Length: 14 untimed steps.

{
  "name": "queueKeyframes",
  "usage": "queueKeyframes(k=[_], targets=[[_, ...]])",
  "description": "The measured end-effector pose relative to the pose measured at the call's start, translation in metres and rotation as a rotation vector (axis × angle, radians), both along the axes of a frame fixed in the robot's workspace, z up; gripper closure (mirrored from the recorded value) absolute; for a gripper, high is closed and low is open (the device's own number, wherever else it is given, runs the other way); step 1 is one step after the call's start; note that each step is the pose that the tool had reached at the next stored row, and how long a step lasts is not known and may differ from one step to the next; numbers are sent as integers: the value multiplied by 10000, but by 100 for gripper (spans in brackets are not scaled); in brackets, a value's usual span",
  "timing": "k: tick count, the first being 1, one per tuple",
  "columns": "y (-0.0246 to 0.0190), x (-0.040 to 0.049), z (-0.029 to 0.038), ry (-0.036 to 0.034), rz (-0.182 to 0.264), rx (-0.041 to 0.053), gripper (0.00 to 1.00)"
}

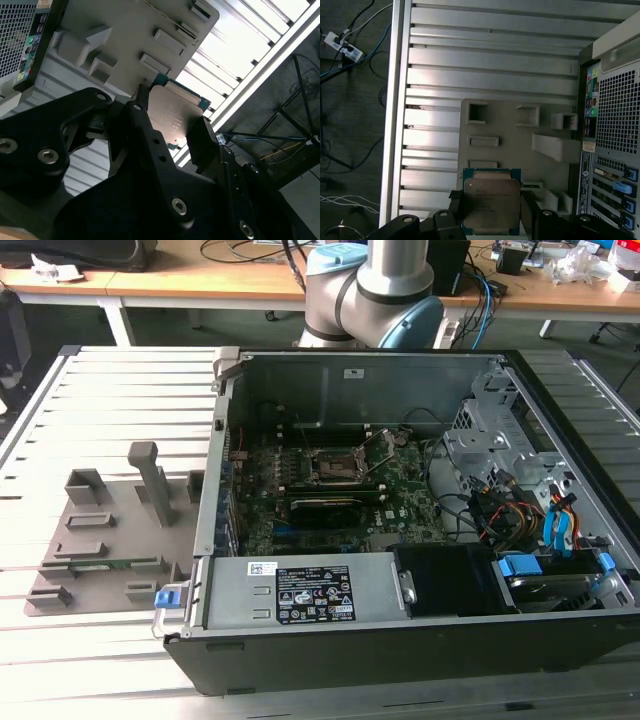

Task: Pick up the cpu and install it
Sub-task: 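Pick up the cpu and move it towards the insertion slot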

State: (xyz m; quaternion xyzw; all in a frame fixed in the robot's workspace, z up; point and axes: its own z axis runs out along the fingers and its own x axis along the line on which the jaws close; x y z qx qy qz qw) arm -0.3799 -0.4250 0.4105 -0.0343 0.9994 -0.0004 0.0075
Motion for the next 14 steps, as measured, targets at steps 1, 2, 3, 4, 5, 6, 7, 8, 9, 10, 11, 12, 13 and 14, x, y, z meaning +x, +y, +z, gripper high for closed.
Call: queueKeyframes(k=[1,2,3,4,5,6,7,8,9,10,11,12,13,14], targets=[[0,0,51,1,0,0,45],[0,0,86,0,-1,0,45],[0,0,93,-1,0,2,45],[0,0,97,0,0,1,45],[0,9,100,4,3,-2,45],[0,19,100,4,1,-2,45],[3,57,98,1,0,-1,45],[6,104,98,1,1,-2,45],[7,199,98,1,-1,-3,45],[8,246,98,1,0,-3,45],[8,283,97,0,-1,-2,45],[8,308,98,1,0,-3,45],[9,367,98,1,0,-3,45],[9,413,98,1,1,-3,45]])
